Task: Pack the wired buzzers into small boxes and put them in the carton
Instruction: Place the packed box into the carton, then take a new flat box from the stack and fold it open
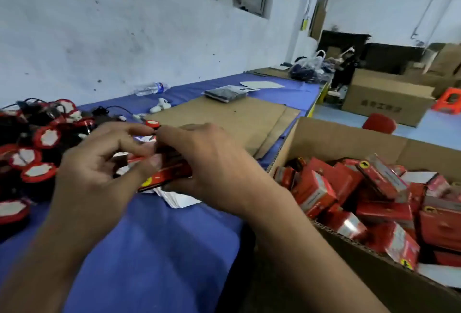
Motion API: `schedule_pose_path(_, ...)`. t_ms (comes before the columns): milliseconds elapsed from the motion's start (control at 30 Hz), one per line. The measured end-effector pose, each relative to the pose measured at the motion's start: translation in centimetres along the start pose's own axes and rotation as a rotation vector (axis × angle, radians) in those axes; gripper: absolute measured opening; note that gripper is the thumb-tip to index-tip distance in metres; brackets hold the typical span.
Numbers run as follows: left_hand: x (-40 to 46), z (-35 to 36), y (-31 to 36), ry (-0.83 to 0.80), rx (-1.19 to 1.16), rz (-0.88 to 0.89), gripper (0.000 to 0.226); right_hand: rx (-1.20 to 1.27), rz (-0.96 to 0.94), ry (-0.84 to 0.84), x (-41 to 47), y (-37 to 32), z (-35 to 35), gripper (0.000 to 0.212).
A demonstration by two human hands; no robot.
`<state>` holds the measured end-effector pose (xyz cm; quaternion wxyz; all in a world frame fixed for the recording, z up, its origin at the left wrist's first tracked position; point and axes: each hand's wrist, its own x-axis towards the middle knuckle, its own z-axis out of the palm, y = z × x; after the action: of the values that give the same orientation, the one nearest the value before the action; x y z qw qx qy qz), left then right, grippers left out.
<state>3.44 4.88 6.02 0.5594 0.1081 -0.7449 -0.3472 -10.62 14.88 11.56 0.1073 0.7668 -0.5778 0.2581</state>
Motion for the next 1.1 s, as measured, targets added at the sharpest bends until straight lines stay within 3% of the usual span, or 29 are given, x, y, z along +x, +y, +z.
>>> schedule_pose_path(67,1.1,4.0,1.3,-0.075,-0.082,-0.021,0.009,-0.136,0.126,-0.007,-3.4,2.4,-4.2,0.043)
schedule_pose_path(300,4.1,20.2,4.0,-0.304,0.014,0.055,0.024,-0.488,0.437,-0.052,-11.9,9.1,-12.8,0.047)
schedule_pose_path(467,2.2,25.0,4.0,-0.556,0.109,0.055,0.022,-0.376,0.573,-0.146,-15.1,11.6,-12.6,0.033)
schedule_pose_path(567,1.7,26.1,4.4,-0.615,0.121,0.099,0.032,-0.284,0.683,-0.229,-16.7,12.3,-14.0,0.043)
schedule_pose_path(700,0.1,27.6,5.9,-0.779,0.14,0.15,0.049,-0.287,0.887,-0.463,-18.5,12.5,-15.2,0.072)
schedule_pose_path(800,-1.0,27.8,5.8,-0.737,0.224,0.194,0.045,-0.285,0.969,-0.496,-18.9,12.7,-14.2,0.072)
schedule_pose_path(967,-0.2,26.9,6.3,-0.567,0.379,0.304,0.018,-0.365,0.956,-0.479,-17.9,11.9,-15.1,0.054)
schedule_pose_path(1100,1.0,24.0,4.6,-0.483,0.342,0.176,0.01,-0.34,0.814,-0.25,-14.8,9.9,-14.7,0.035)
